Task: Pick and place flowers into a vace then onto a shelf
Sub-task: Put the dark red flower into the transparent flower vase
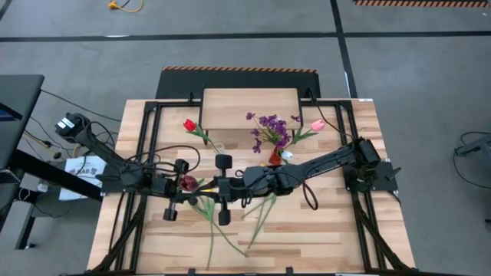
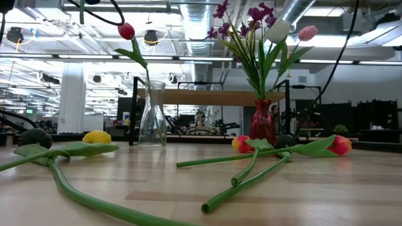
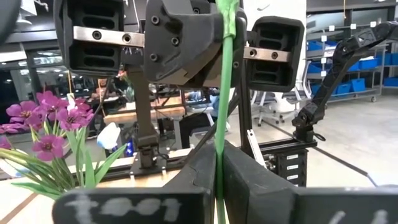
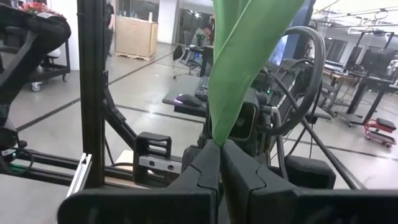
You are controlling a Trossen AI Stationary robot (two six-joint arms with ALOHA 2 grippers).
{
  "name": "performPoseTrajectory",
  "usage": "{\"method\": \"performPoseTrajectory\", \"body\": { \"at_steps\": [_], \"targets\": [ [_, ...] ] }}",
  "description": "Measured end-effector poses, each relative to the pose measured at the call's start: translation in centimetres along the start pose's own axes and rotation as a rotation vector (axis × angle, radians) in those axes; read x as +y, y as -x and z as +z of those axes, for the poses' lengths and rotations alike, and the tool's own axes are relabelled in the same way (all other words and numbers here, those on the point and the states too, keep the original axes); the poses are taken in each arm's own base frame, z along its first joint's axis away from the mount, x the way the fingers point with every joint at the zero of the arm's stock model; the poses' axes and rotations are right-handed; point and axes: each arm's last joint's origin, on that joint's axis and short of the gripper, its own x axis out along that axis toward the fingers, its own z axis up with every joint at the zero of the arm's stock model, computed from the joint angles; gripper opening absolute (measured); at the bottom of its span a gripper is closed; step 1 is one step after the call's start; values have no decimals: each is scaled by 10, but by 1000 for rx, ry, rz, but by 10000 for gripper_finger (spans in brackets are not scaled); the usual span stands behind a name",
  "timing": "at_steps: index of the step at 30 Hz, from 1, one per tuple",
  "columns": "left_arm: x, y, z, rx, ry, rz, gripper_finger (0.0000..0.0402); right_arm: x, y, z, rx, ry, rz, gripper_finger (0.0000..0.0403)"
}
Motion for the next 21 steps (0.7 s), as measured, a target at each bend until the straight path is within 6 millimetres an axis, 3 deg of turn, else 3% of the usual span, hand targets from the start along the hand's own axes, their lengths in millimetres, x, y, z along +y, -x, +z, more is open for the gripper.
{"method": "performPoseTrajectory", "body": {
  "at_steps": [5, 15, 21],
  "targets": [
    [1, 0, 2, -17, 10, 22, 9, 0, 0, -3, 26, -5, 0, 0],
    [1, 0, 5, -25, 21, 23, 108, 0, -3, -11, 64, -15, 7, 0],
    [1, 0, 4, -22, 20, 25, 129, 0, -3, -11, 63, -14, 8, 0]
  ]
}}
